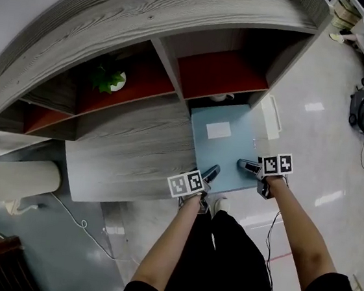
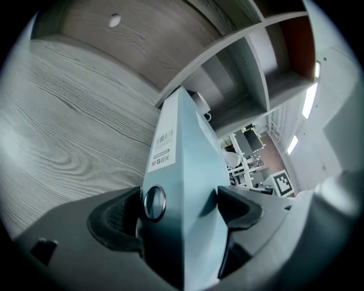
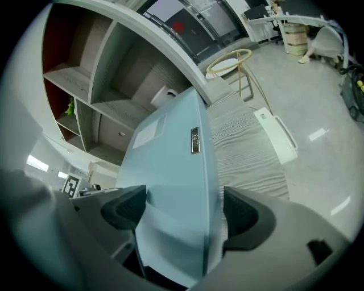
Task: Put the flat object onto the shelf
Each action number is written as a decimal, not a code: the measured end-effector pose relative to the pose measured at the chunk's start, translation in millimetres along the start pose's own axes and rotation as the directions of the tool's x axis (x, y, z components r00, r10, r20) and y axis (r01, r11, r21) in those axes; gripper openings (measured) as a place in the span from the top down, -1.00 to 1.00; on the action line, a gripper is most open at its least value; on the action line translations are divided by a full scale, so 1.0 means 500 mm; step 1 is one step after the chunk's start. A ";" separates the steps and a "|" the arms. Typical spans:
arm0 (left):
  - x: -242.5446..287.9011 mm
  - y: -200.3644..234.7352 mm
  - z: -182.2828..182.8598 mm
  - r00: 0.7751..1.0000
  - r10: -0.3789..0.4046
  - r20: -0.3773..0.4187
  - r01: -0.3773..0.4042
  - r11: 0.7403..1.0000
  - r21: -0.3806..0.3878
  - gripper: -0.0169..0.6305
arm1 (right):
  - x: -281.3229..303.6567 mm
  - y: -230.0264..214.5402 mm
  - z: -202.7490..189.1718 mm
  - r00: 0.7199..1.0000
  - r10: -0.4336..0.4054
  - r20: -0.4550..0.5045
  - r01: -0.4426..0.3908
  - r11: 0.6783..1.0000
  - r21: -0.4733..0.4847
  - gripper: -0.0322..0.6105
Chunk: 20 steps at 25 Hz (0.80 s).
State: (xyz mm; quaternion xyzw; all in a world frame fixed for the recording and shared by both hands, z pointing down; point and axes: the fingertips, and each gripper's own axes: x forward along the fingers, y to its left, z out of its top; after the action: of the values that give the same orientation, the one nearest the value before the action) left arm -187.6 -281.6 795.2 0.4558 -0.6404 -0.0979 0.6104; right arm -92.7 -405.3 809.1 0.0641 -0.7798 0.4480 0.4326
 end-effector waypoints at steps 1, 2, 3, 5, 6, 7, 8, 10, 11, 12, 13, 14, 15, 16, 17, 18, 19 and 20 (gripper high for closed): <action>-0.002 -0.001 0.000 1.000 -0.001 0.012 0.001 1.000 -0.001 -0.25 | -0.003 0.000 -0.003 1.000 -0.006 0.000 0.006 1.000 -0.010 -0.41; -0.005 -0.001 0.002 1.000 -0.002 0.030 0.002 1.000 -0.003 -0.25 | -0.006 0.002 -0.007 1.000 -0.008 -0.004 0.008 1.000 -0.021 -0.41; -0.009 0.000 0.004 0.999 -0.001 0.051 0.002 1.000 -0.008 -0.25 | -0.009 0.005 -0.013 1.000 -0.006 -0.010 0.006 1.000 -0.030 -0.41; -0.020 0.006 0.009 0.996 0.012 0.089 -0.011 1.000 -0.011 -0.25 | -0.016 0.011 -0.028 1.000 -0.007 -0.016 0.006 0.999 -0.042 -0.41; -0.026 0.009 0.010 0.995 0.020 0.100 -0.019 1.000 -0.007 -0.25 | -0.020 0.013 -0.034 1.000 -0.015 -0.010 0.015 0.999 -0.047 -0.41; -0.030 0.009 0.011 0.994 0.022 0.105 -0.022 1.000 -0.002 -0.25 | -0.026 0.012 -0.039 1.000 -0.026 0.001 0.026 0.998 -0.051 -0.41; -0.033 0.006 0.011 0.994 0.017 0.105 -0.017 1.000 0.000 -0.25 | -0.031 0.012 -0.043 0.999 -0.033 0.013 0.034 0.998 -0.051 -0.41; -0.038 -0.004 0.010 0.995 -0.001 0.104 0.001 1.000 0.002 -0.25 | -0.039 0.015 -0.050 0.999 -0.034 0.035 0.036 0.998 -0.043 -0.41; -0.042 -0.009 0.011 0.994 -0.008 0.107 0.008 1.000 0.006 -0.25 | -0.043 0.019 -0.053 0.999 -0.029 0.043 0.031 0.999 -0.039 -0.41; -0.047 -0.013 0.011 0.994 -0.014 0.112 0.012 1.000 0.012 -0.25 | -0.046 0.025 -0.056 0.998 -0.023 0.050 0.025 0.999 -0.040 -0.41; -0.053 -0.015 0.012 0.993 -0.017 0.120 0.015 1.000 0.016 -0.25 | -0.049 0.031 -0.058 0.998 -0.017 0.058 0.019 0.999 -0.045 -0.41; -0.060 -0.017 0.012 0.991 -0.020 0.129 0.018 1.000 0.018 -0.25 | -0.054 0.038 -0.060 0.998 -0.011 0.065 0.014 0.998 -0.054 -0.41; -0.067 -0.018 0.012 0.990 -0.023 0.139 0.021 1.000 0.018 -0.25 | -0.060 0.045 -0.061 0.997 -0.005 0.071 0.010 0.998 -0.065 -0.41; -0.076 -0.020 0.012 0.988 -0.026 0.151 0.024 1.000 0.020 -0.25 | -0.067 0.051 -0.062 0.997 0.001 0.076 0.004 0.997 -0.075 -0.41; -0.085 -0.022 0.013 0.986 -0.031 0.164 0.027 0.999 0.024 -0.25 | -0.076 0.058 -0.062 0.997 0.008 0.082 -0.001 0.997 -0.083 -0.41; -0.097 -0.024 0.013 0.984 -0.035 0.175 0.030 0.999 0.032 -0.24 | -0.086 0.065 -0.062 0.996 0.014 0.090 -0.006 0.996 -0.091 -0.41; -0.110 -0.026 0.012 0.982 -0.039 0.183 0.031 0.999 0.043 -0.24 | -0.097 0.074 -0.060 0.995 0.021 0.102 -0.010 0.995 -0.101 -0.41; -0.123 -0.028 0.008 0.982 -0.042 0.184 0.032 0.998 0.055 -0.24 | -0.110 0.084 -0.057 0.993 0.028 0.118 -0.014 0.993 -0.114 -0.41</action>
State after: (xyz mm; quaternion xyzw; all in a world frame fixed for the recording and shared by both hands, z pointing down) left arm -194.4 -248.0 742.1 0.4721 -0.6880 -0.1346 0.5344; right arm -61.7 -374.8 748.4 0.0578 -0.8290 0.4030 0.3834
